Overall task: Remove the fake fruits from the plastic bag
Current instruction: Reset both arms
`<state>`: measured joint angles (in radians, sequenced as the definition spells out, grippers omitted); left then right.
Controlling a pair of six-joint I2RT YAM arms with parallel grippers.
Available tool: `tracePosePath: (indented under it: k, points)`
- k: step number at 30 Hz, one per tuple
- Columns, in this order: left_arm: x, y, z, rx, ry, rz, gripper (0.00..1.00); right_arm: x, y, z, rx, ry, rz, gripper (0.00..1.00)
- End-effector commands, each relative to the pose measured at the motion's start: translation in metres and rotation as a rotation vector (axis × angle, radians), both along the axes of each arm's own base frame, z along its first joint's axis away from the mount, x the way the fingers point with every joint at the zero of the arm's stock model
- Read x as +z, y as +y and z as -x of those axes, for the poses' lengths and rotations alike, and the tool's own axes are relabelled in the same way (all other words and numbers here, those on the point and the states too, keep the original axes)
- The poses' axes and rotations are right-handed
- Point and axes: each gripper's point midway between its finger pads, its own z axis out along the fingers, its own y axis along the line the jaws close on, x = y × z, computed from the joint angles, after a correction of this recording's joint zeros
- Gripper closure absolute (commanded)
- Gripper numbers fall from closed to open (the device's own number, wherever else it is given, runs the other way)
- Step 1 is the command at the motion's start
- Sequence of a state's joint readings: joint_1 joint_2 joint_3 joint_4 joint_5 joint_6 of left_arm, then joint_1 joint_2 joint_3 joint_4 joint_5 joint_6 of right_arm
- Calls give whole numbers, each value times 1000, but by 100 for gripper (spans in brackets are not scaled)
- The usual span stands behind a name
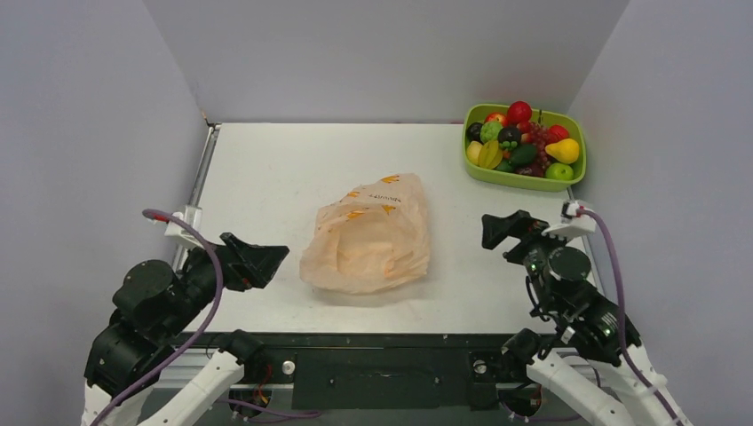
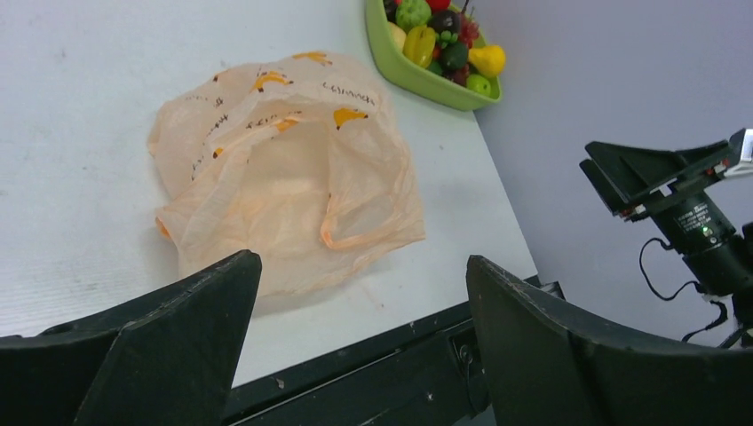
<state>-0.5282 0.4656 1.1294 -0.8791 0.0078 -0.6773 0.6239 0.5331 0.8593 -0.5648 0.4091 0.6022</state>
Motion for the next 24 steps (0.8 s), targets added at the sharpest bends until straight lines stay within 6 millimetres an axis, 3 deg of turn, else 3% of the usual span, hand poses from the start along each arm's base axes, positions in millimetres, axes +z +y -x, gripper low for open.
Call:
tracePosePath:
  k: [1,13,19,24]
  points:
    - [46,25,8,86,-157,40,16,1,-29,30,-46,-19,-22,0]
    - [77,74,37,244,-320,105,16,34,-53,68,-24,-178,-151,0]
    - [80,80,40,270,-330,130,16,49,-73,83,-79,-256,-233,0]
    - [73,75,37,259,-301,136,16,46,-83,86,-116,-295,-244,0]
